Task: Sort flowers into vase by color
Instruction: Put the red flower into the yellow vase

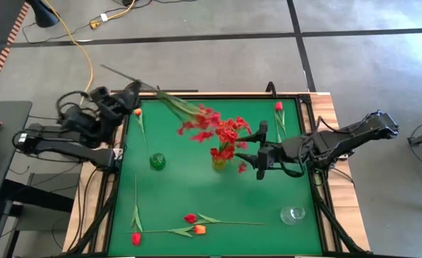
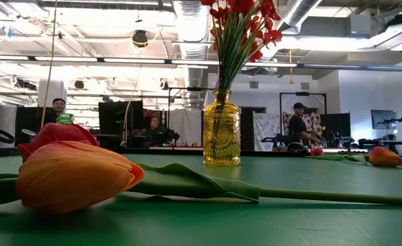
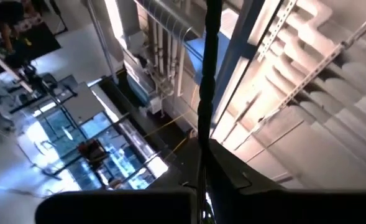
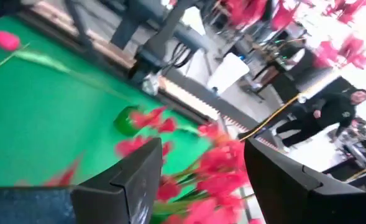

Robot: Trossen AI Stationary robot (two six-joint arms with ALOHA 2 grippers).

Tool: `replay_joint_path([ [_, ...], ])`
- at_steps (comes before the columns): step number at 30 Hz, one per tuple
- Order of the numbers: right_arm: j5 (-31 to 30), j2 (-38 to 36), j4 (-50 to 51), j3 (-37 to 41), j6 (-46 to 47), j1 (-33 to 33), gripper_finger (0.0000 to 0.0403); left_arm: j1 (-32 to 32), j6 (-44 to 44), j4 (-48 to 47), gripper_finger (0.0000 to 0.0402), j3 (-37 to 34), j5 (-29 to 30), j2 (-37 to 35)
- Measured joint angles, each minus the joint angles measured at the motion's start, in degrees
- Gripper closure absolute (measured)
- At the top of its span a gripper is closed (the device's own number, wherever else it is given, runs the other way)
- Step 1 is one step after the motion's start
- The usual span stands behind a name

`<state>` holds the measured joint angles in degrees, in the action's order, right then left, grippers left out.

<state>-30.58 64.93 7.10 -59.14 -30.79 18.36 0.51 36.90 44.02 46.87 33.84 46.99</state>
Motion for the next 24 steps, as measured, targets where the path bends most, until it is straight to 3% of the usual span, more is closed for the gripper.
replay_joint_path([
  [12,-0.1,-0.4,0.3,-6.1,-7.1,-5.9,0.0148,-21.0,29.7,7.7,0.0401,0.0,-20.0,10.1],
  [21,0.5,-1.0,0.2,-9.5,-8.3,-14.3,0.0148,-27.6,38.8,12.3,0.0401,0.0,-26.1,15.6],
  [24,3.3,-1.0,0.1,-10.3,-6.2,-17.2,0.0148,-28.9,41.6,14.1,0.0401,0.0,-26.2,17.4],
])
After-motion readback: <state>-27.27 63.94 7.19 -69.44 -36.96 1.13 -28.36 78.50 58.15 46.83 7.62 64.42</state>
